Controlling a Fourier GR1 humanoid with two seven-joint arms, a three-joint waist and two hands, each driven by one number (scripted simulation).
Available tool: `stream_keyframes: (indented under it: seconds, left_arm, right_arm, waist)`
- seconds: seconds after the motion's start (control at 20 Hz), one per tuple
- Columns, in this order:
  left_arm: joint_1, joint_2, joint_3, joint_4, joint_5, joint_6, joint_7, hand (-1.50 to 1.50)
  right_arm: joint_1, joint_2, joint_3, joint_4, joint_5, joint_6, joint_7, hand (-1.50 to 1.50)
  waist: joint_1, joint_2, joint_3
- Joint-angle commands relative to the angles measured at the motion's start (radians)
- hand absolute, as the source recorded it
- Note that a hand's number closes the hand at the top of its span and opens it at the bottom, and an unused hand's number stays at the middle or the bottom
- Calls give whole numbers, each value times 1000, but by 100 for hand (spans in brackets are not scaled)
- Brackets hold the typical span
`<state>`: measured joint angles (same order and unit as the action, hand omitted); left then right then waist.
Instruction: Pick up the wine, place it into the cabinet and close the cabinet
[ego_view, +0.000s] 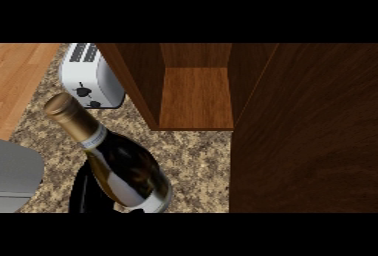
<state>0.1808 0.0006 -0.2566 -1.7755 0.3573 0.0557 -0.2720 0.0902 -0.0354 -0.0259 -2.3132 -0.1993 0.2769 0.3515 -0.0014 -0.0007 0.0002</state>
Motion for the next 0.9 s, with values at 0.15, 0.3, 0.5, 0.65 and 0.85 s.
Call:
stream_keyframes:
  seconds: [0.15, 0.3, 0.5, 0.65, 0.85]
  left_arm:
    - [-258, -1, -46, 80, -15, 199, 67, 150]
    - [-302, -1, 18, 82, -20, 180, 120, 150]
    - [-490, -1, 1, 279, -37, 274, 58, 150]
    - [-466, -1, -98, 295, -70, 350, 6, 150]
    - [-567, -1, -139, 469, -52, 416, -38, 150]
  right_arm:
    - [2, -10, -26, 26, -18, 15, -23, -150]
    - [-33, -23, -46, 29, -47, 14, -10, -150]
    - [-22, 19, 20, 29, 25, -15, -11, -150]
    - [-37, 5, -11, 49, 12, -6, -37, -150]
    - [-39, -48, -88, 26, -83, 26, -8, -150]
  waist:
    - [-4, 1, 0]
    - [-1, 1, 0]
    - [-7, 2, 0]
    - [-4, 1, 0]
    - [-12, 3, 0]
